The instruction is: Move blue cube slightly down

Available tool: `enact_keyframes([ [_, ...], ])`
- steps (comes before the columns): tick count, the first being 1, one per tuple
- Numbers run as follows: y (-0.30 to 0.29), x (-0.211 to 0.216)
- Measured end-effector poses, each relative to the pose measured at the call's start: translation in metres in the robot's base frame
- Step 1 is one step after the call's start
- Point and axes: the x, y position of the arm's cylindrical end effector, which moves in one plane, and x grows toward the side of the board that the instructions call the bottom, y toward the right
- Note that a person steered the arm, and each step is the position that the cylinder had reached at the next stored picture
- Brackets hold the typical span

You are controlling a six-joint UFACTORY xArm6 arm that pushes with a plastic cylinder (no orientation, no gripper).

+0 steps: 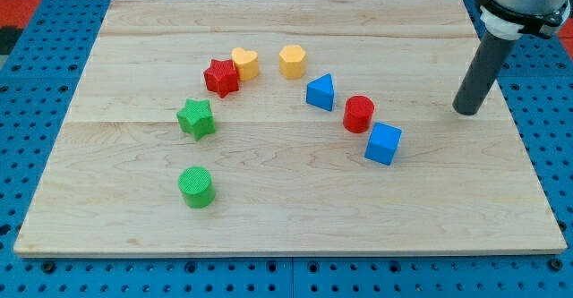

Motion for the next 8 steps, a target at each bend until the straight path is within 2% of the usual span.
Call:
enact_keyframes([
  [2,-0.047,0.004],
  [5,-0.089,0.032],
  [8,-0.092,0.075],
])
